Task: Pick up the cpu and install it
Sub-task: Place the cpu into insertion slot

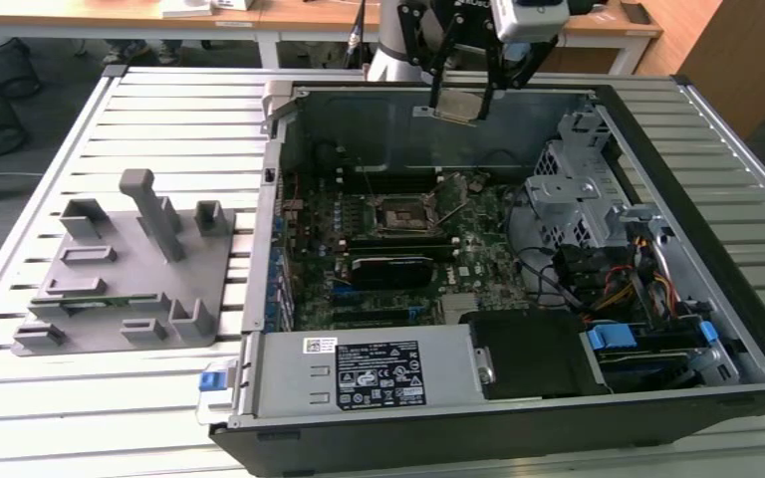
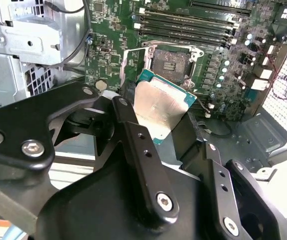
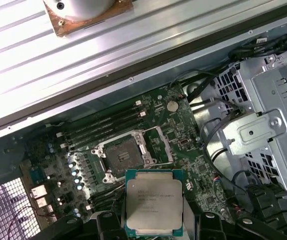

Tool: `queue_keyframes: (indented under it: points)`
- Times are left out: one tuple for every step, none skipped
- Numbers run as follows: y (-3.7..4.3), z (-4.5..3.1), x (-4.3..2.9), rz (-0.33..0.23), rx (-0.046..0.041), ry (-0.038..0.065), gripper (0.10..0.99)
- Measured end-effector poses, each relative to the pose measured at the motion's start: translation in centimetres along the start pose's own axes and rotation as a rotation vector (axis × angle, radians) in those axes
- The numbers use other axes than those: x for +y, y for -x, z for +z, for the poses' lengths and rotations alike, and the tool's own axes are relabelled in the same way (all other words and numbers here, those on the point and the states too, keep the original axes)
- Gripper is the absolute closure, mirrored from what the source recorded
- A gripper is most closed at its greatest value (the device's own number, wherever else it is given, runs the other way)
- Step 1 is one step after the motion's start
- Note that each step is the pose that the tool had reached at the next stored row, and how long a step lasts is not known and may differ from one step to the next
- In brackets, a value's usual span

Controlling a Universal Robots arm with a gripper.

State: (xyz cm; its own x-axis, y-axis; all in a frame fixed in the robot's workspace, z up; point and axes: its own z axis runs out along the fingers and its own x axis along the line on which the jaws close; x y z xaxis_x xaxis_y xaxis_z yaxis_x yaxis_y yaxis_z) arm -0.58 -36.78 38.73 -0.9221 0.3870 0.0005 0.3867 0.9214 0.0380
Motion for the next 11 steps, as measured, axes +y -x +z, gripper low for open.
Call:
queue_keyframes:
  points:
    - [0.00,0.00,0.00,0.004,-0.0001,0.000,0.545]
    - [0.00,0.00,0.00,0.008,-0.0003,0.000,0.545]
    - [0.00,0.01,0.00,0.013,-0.0005,0.000,0.545]
    - [0.00,0.01,0.00,0.018,-0.0007,0.000,0.545]
    - [0.00,0.01,0.00,0.022,-0.0008,0.000,0.545]
    - [0.00,0.01,0.00,0.027,-0.0010,0.000,0.545]
    - [0.00,0.02,0.00,0.031,-0.0012,0.000,0.545]
    - [0.00,0.02,0.00,0.035,-0.0013,0.000,0.545]
    - [0.00,0.02,0.00,0.040,-0.0015,0.000,0.545]
    - [0.00,0.02,0.00,0.044,-0.0016,0.000,0.545]
    - [0.00,0.02,0.00,0.048,-0.0018,0.000,0.545]
